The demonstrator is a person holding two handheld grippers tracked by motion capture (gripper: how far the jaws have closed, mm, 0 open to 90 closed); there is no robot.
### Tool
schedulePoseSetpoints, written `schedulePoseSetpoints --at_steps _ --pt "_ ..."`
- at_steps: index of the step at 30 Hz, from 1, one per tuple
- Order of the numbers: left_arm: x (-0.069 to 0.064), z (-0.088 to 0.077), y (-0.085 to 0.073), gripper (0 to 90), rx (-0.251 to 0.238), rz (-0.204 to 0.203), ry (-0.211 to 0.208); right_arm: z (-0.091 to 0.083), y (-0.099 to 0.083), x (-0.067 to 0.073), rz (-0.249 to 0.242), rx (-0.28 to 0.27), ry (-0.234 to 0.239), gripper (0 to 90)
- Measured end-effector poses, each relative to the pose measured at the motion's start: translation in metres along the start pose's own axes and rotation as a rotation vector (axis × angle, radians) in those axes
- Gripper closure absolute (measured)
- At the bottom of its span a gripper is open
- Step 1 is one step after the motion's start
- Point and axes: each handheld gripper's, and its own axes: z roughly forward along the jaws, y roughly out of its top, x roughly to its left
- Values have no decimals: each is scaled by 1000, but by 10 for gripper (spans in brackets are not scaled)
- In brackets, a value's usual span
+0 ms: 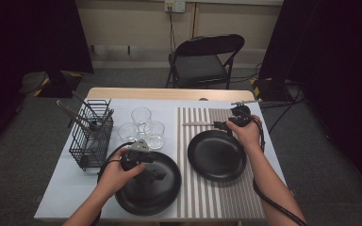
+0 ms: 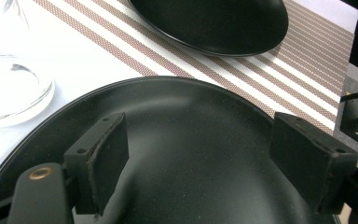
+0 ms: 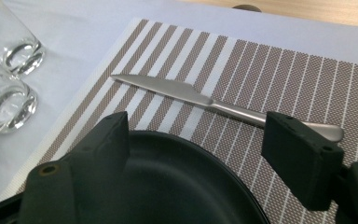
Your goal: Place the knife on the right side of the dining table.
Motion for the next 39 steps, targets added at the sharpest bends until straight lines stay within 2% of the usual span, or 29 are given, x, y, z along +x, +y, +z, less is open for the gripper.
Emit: schedulePoseSetpoints --at_steps 10,19,26,28,39 --pt "0 2 -1 194 4 -6 2 -10 -8 8 11 -21 17 203" --pt "2 3 -3 195 7 -9 -3 -17 -14 15 -12 -26 30 201" --pt "4 1 -4 195 6 -12 11 -20 -20 19 -31 -21 39 201" --pt "4 2 -5 195 6 -12 12 -21 -23 21 -23 -18 48 201" --pt "5 2 -6 195 8 -14 15 -27 -35 30 -41 -24 77 202"
